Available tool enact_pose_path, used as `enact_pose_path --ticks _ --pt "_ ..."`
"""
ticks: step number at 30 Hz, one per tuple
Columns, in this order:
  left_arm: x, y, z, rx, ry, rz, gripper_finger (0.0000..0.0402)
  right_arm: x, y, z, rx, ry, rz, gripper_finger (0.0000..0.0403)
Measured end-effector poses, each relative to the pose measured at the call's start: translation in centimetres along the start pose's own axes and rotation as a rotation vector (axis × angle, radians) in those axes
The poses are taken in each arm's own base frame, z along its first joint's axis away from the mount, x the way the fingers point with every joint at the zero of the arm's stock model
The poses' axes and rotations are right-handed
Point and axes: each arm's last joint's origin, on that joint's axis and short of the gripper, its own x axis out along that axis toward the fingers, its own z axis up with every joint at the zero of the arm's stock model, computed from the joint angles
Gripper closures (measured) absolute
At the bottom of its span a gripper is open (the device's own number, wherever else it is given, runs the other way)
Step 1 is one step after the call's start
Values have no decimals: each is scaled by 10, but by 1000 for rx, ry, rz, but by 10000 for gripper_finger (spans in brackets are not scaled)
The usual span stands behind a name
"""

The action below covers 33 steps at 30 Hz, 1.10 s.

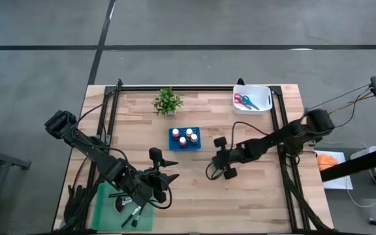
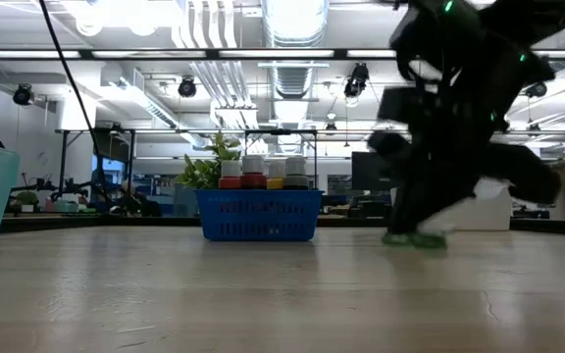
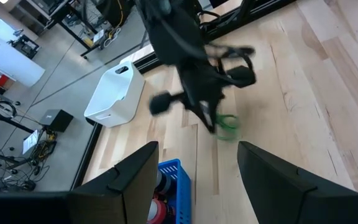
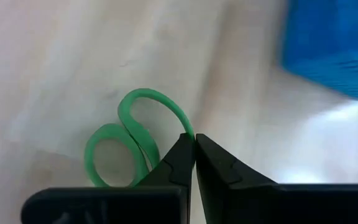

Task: Pick & Place Paint Supplies
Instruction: Put the green scissor into the white bin

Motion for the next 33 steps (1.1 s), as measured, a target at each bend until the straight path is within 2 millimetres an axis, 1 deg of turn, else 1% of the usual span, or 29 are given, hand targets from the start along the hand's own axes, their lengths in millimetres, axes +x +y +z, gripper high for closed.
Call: enact_pose_path --ticks 4,6,11,15,17,21,24,28,30,33 --pt "0 0 0 0 0 0 174 -28 -7 3 39 3 -207 394" --pt "0 0 0 0 0 0 174 -39 -12 0 69 17 -311 394" --pt "0 0 0 0 -1 0 174 -75 -26 -2 141 -13 -532 394" --pt "0 0 0 1 -2 0 174 -101 -45 -6 191 -34 -748 395" --pt "0 0 0 1 -2 0 174 -110 -57 -10 197 -22 -792 395" --pt "0 0 0 0 -2 0 174 -118 -87 -29 258 48 -872 395" --pt "0 0 0 0 -2 0 174 -120 -110 -53 331 119 -899 395" --pt "0 0 0 0 -1 0 174 -121 -139 -83 417 141 -874 395" --pt "0 0 0 2 -1 1 174 -121 -150 -95 410 150 -875 395" --pt "0 0 0 4 -1 1 174 -121 -162 -106 348 161 -876 395"
